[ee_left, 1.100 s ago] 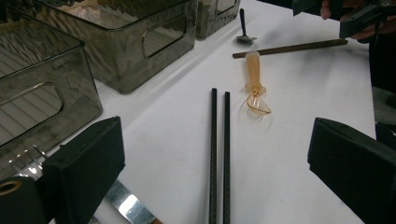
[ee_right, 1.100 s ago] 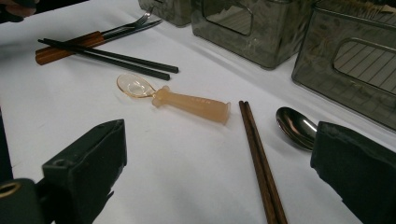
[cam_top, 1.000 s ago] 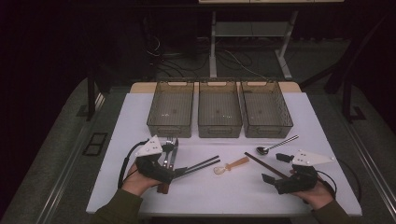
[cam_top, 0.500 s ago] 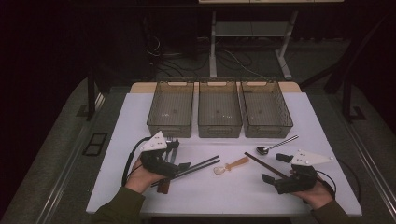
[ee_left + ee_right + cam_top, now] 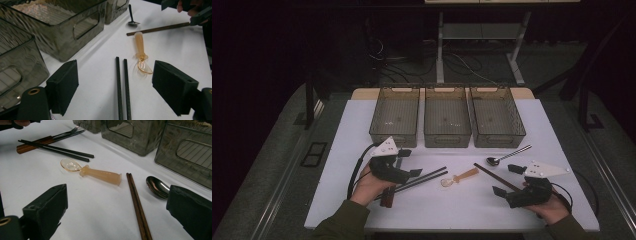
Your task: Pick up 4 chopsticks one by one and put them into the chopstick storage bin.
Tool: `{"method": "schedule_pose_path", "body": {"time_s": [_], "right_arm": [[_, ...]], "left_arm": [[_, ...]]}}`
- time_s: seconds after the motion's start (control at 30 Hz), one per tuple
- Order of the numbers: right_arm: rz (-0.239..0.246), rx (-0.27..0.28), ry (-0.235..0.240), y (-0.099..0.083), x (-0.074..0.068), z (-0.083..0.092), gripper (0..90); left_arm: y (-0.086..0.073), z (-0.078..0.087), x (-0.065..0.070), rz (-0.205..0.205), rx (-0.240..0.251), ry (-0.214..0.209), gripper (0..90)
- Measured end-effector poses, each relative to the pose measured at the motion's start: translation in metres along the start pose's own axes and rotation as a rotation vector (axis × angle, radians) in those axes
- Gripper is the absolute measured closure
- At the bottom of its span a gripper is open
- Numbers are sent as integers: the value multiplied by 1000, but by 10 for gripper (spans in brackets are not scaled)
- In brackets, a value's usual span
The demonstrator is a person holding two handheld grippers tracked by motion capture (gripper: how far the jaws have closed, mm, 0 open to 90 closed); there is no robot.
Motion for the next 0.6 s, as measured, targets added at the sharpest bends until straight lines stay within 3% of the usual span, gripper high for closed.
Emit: {"method": "schedule_pose_path", "body": {"time_s": [0.23, 0.6], "right_arm": [[7, -2, -2, 0, -1, 0, 39], [8, -1, -2, 0, -1, 0, 39]], "left_arm": [[-3, -1, 5, -1, -22, -21, 330], [-14, -5, 5, -12, -102, -26, 513]]}}
Point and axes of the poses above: each handheld gripper's, and its own axes: z roughly backward along the jaws, y roughly out of its top, x roughly to its right, the point moved 10 cm from there along -z, roughly forward along the jaws, and after that the axes turned 4 degrees about -z, right-handed, at the moved point
